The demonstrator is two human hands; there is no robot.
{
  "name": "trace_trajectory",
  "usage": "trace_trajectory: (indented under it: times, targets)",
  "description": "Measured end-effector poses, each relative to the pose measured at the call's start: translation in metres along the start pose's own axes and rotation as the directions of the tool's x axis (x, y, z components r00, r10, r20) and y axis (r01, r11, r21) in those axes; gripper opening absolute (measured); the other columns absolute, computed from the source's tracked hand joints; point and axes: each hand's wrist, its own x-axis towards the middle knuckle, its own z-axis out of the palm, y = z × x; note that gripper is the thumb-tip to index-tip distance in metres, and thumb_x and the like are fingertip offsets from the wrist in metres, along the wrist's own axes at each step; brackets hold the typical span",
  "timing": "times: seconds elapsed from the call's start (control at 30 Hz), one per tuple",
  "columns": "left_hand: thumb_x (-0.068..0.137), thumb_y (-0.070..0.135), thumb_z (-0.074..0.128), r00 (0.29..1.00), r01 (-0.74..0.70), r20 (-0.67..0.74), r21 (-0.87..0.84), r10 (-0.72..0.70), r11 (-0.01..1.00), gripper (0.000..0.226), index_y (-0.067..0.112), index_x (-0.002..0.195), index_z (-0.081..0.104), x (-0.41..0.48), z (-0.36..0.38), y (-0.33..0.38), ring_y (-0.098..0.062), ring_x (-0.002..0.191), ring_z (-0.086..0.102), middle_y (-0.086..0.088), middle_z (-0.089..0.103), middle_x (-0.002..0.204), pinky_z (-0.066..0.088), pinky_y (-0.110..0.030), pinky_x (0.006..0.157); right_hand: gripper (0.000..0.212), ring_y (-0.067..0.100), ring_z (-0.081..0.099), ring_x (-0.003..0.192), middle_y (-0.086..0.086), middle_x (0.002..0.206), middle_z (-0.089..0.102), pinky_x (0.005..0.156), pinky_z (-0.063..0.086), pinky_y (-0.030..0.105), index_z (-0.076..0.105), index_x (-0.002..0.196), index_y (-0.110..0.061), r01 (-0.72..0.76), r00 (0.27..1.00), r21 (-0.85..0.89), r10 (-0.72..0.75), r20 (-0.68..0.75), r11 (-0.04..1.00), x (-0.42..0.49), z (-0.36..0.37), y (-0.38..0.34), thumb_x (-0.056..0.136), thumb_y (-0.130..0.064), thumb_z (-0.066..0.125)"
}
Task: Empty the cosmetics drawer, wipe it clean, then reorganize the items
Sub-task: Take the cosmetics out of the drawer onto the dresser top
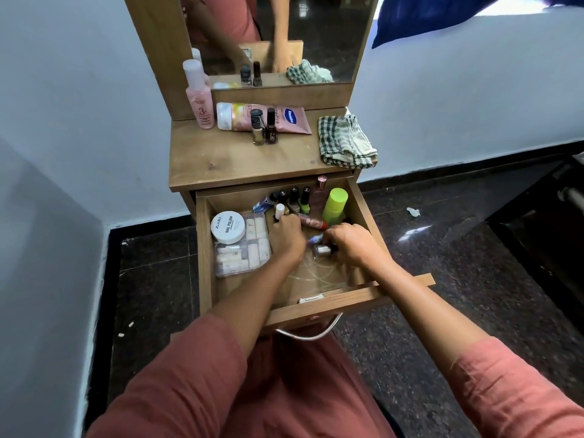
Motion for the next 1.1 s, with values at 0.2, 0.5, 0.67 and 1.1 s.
trace_trajectory:
  times: [0.2, 0.5, 0.67, 1.1]
  targets:
    - [0.08, 0.021, 0.068, 0.996, 0.082, 0.058, -0.227, -0.071, 0.971, 0.024, 0.006, 0.071, 0.052, -0.002, -0.008, 0.002, -0.032, 0.086, 0.061, -0.016, 0.063, 0.091, 0.048, -0.036, 0.068, 0.031, 0.032, 0.061, 0.099, 0.012, 0.109, 0.06, 0.083, 0.052, 0.043, 0.06, 0.106, -0.01, -0.117, 0.993, 0.285, 0.102, 0.067, 0.951, -0.001, -0.009, -0.001, 0.077, -0.016, 0.067]
    - [0.075, 0.02, 0.071, 0.997, 0.052, 0.069, -0.287, -0.033, 0.957, 0.021, 0.003, 0.084, 0.063, -0.009, -0.03, -0.005, -0.025, 0.075, 0.058, -0.009, 0.057, 0.078, 0.038, -0.029, 0.061, 0.026, 0.027, 0.061, 0.095, 0.015, 0.101, 0.068, 0.07, 0.039, 0.022, 0.067, 0.1, -0.004, -0.05, 0.99, 0.392, 0.098, -0.104, 0.919, -0.002, -0.036, -0.007, 0.075, -0.009, 0.069]
    - [0.075, 0.014, 0.069, 0.999, -0.038, -0.029, -0.404, 0.029, 0.914, 0.02, 0.003, 0.092, 0.069, -0.011, -0.053, -0.004, -0.018, 0.078, 0.06, -0.014, 0.071, 0.094, 0.038, -0.022, 0.065, 0.026, 0.026, 0.06, 0.095, 0.017, 0.102, 0.066, 0.084, 0.05, 0.034, 0.067, 0.1, -0.002, -0.014, 0.972, 0.486, 0.126, -0.198, 0.874, 0.001, -0.06, -0.021, 0.074, -0.005, 0.068]
    - [0.078, 0.009, 0.069, 0.92, -0.238, -0.389, -0.488, 0.035, 0.84, 0.029, 0.001, 0.106, 0.064, 0.035, -0.141, -0.027, -0.009, 0.084, 0.056, -0.011, 0.068, 0.102, 0.049, -0.022, 0.079, 0.032, 0.019, 0.06, 0.096, 0.014, 0.109, 0.065, 0.083, 0.047, 0.015, 0.061, 0.108, -0.002, 0.22, 0.889, 0.495, 0.035, -0.456, 0.84, 0.065, -0.139, -0.074, 0.077, 0.001, 0.067]
